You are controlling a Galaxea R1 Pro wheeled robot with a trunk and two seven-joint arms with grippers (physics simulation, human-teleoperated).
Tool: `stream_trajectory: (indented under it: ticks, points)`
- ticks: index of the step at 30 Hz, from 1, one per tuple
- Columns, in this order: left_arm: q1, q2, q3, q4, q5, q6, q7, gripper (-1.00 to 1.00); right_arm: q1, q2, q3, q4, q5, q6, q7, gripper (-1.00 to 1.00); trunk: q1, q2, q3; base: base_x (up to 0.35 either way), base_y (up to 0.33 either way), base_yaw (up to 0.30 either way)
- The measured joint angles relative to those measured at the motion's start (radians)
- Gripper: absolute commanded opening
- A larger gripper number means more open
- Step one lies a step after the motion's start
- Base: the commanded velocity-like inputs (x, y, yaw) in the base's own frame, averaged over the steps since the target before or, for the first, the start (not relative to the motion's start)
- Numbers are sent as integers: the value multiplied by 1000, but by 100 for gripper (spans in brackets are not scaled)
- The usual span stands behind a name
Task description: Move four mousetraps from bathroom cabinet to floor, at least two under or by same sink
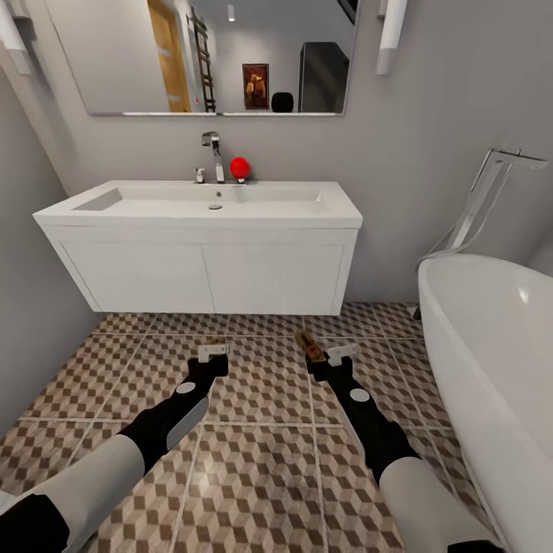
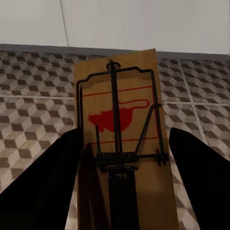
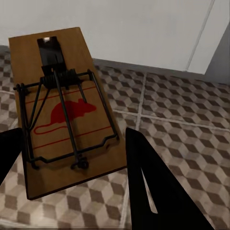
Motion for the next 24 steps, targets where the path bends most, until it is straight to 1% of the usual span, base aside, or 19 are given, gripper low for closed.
stream_trajectory:
  ticks: [8, 24]
  points:
    - [1, 7, 0, -5, 0, 1, 0, -100, 0, 1, 0, 1, 0, -1, 0, -100, 31, -56, -38, 0, 0, 0]
    - [14, 6, -1, -5, 0, 2, 0, -100, 0, -2, 0, 1, 0, -3, -1, -100, 92, -168, -113, 0, 0, 0]
